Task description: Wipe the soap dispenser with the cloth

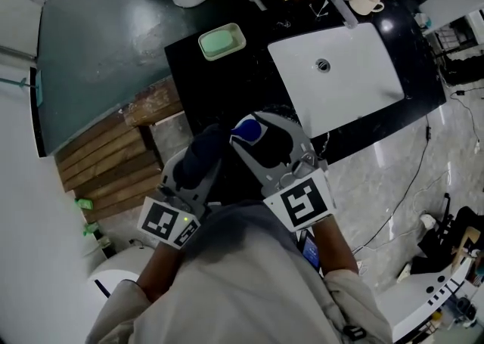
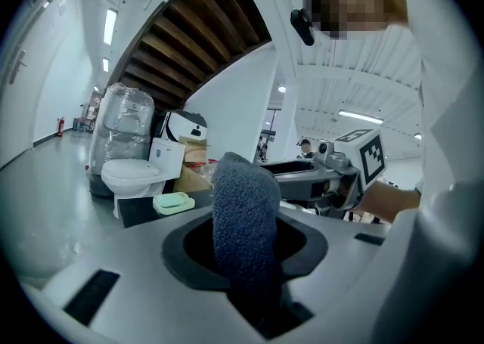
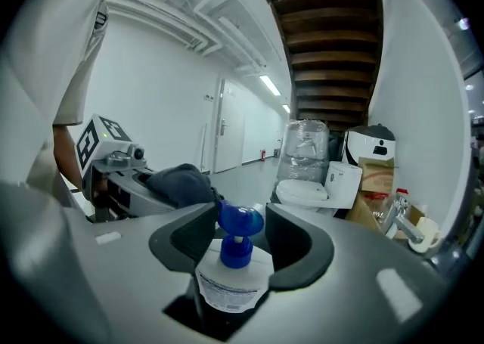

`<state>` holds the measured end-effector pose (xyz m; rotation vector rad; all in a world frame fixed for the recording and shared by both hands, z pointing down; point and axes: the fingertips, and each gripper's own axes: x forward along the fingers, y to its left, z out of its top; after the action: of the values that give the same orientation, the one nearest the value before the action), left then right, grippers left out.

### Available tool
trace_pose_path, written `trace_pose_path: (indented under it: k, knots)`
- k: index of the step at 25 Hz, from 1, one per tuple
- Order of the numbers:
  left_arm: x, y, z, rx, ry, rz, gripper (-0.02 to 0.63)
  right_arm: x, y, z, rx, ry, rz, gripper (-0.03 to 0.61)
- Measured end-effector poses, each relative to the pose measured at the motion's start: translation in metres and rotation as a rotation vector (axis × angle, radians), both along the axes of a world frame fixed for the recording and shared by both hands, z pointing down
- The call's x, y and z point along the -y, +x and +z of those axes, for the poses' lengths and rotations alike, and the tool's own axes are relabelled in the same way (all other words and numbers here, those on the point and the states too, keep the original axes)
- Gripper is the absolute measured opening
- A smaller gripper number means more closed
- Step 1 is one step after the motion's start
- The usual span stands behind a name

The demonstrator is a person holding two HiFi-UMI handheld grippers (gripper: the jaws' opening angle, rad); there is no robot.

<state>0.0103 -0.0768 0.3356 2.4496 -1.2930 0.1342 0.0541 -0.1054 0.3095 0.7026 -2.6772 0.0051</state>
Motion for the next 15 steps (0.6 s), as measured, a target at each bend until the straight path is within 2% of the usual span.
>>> trace_pose_path:
  k: [10, 12, 15]
  knots:
    - [0.022, -0.001, 0.011, -0.084, 0.023, 0.188, 0.123, 0.005, 0.003, 0.002, -0.005, -0.024, 0.117, 0.172]
    - [0.023, 0.001, 0.014, -0.079, 0.017, 0.244, 0.123, 0.002, 0.006, 0.001, -0.014, -0.033, 0.132, 0.172]
    - [0.022, 0.008, 0.024, -0.027, 0.002, 0.346, 0.123, 0.000, 0.007, 0.002, -0.042, -0.041, 0.136, 0.172]
